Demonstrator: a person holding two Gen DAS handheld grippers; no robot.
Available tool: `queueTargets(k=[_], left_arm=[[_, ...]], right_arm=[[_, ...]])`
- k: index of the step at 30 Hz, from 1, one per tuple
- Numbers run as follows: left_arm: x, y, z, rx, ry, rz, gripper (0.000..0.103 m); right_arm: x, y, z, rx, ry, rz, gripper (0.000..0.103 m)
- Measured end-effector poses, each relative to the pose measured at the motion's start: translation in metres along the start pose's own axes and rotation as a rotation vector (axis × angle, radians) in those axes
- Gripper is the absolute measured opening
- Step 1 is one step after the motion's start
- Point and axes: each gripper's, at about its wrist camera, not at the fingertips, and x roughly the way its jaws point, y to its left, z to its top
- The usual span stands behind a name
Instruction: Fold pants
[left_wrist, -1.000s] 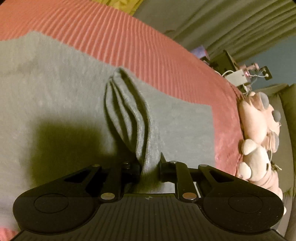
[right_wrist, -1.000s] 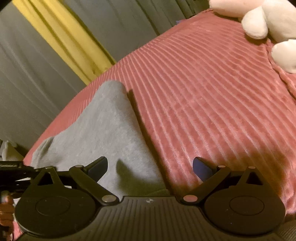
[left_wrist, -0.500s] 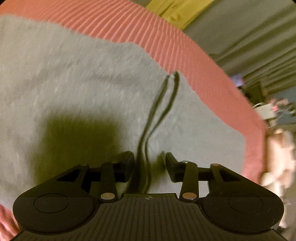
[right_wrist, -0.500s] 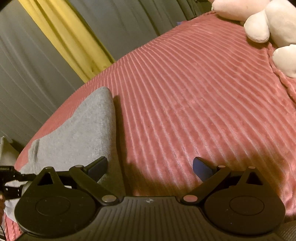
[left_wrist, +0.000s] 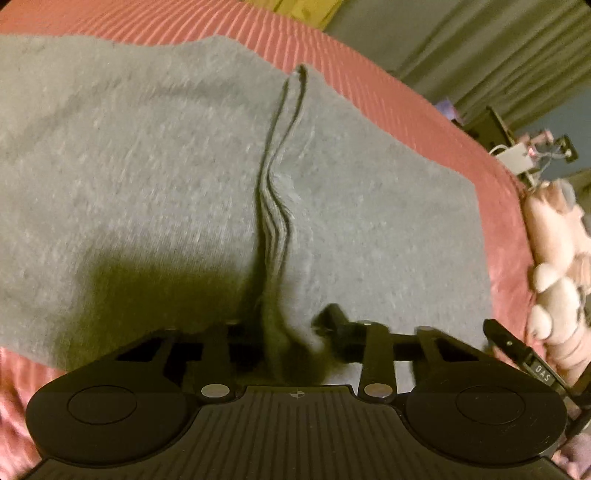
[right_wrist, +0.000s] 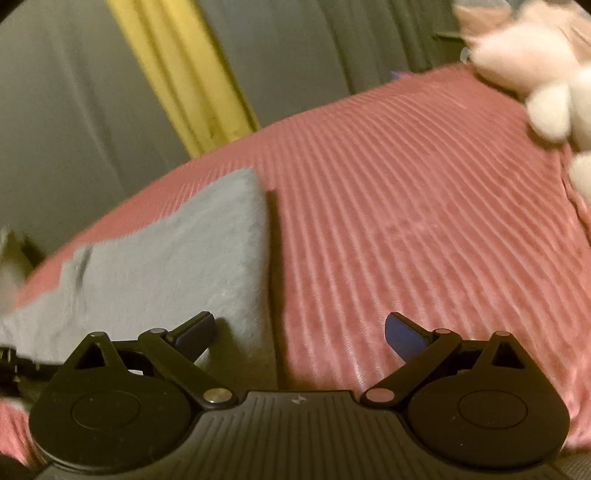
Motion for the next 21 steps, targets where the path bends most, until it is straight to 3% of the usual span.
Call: queueTargets(k=[4,7,10,12,17,21], left_arm=[[-0.006,-0.008,-0.005,-0.010,-0.021,0.025,0.023],[-0.012,-0.015,-0.012,0.029,-0.055,0.068,0.024],[-0.018,-0.023,-0.014,0.076,-0.083,0.146,0.036],[-0.023,-0.025,-0.013,0.082,-0.105,0.215,0.053],[-0.032,-0.037,-0.008,0.087,-0.161,0.271,0.053],[-0.031,-0.049,-0.002,0.124,-0.199,0.299,0.059]], right_arm=[[0.014,0.022,-0.009,-0.135,0.097,-0.059,0.099],[0.019,0.023,-0.010,-0.145,0.107,-0.081,0.099],[0.019,0.018,-0.010,-0.125,0.111,-0.065,0.099],[0.020,0.016,-0.009,-0.124,0.110,-0.063,0.099],[0.021,0.018,-0.010,-0.120,0.109,-0.061,0.099],[0.021,0.018,-0.010,-0.112,0.108,-0.058,0.099]])
